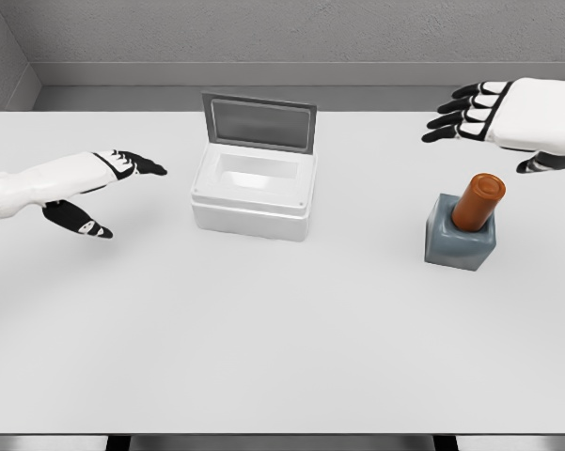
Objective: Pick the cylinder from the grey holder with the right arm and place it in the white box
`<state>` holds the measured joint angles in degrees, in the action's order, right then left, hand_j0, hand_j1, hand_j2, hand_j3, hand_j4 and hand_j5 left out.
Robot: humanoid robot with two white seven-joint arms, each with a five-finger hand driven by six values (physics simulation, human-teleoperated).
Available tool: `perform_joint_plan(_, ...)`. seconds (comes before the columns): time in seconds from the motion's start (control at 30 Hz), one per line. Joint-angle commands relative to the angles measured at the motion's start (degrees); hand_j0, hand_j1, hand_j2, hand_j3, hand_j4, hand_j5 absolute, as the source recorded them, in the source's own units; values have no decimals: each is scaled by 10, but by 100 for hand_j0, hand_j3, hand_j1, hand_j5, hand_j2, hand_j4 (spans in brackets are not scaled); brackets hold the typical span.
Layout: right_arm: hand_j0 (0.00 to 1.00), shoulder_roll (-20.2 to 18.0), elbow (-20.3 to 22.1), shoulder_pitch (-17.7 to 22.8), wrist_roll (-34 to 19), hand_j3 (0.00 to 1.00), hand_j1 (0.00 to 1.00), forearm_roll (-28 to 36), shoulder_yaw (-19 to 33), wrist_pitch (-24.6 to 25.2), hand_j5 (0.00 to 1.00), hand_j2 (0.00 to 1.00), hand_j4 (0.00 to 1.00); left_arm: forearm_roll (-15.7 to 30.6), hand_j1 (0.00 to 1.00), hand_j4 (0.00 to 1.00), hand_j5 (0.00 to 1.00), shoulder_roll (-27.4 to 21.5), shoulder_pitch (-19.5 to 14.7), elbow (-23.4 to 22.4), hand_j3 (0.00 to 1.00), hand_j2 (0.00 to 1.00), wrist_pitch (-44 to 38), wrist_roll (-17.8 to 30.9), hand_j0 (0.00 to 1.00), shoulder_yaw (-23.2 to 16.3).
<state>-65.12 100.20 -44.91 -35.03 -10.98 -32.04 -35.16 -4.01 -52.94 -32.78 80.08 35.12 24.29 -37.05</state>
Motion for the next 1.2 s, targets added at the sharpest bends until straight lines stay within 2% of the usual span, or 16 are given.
perform_joint_plan(0.0,100,2,1,0,0,100,100,1,0,2,100,100,100,5,100,100,100,-1,-1,0,100,100,-1,0,100,0)
perform_joint_plan(0.07,100,3,1,-4,0,100,100,1,0,2,100,100,100,8,100,100,100,-1,-1,-1,100,100,-1,0,100,0)
perform_joint_plan(0.13,100,1,0,-4,0,100,100,2,-1,2,100,100,100,56,100,100,100,-1,0,-30,100,100,-1,0,100,-7)
perform_joint_plan(0.27,100,-2,-5,3,0,100,100,1,-30,2,100,100,100,225,100,100,100,14,-1,-128,100,100,-1,-2,100,-82)
perform_joint_plan(0.37,100,-7,-11,5,0,100,100,-15,-30,2,100,100,100,365,100,100,100,28,-6,-126,100,100,-1,-2,100,-123)
perform_joint_plan(0.43,100,-6,-11,11,0,100,100,-41,-31,2,100,100,100,372,100,100,100,35,-9,-128,100,100,-1,-1,100,-123)
perform_joint_plan(0.53,100,-5,-14,18,0,100,100,-41,-42,2,100,100,100,369,100,100,100,56,-10,-125,100,100,-1,5,100,-123)
perform_joint_plan(0.67,100,-2,-31,21,0,100,100,-44,-52,2,100,100,100,364,100,100,100,54,-12,-123,100,100,-1,5,100,-123)
perform_joint_plan(0.7,100,0,-33,22,0,100,100,-44,-55,2,100,100,100,365,100,100,100,59,-12,-128,100,100,-1,5,100,-123)
perform_joint_plan(0.77,100,2,-40,22,0,100,100,-50,-56,2,100,100,100,366,100,100,100,91,-12,-171,100,100,-1,1,100,-123)
perform_joint_plan(0.9,100,24,-52,21,0,100,100,-53,-64,2,100,100,100,369,100,100,100,94,-11,-180,100,100,-1,3,100,-127)
perform_joint_plan(0.97,100,30,-55,20,0,100,100,-61,-72,2,100,100,100,392,100,100,100,86,-12,-177,100,100,-1,29,100,-127)
perform_joint_plan(1.03,100,30,-55,21,0,100,100,-61,-76,2,100,100,100,444,100,100,100,82,-12,-179,100,100,-1,52,100,-127)
perform_joint_plan(1.17,100,31,-66,20,0,100,100,-61,-87,2,100,100,100,458,100,100,100,84,-11,-179,100,100,-1,52,100,-127)
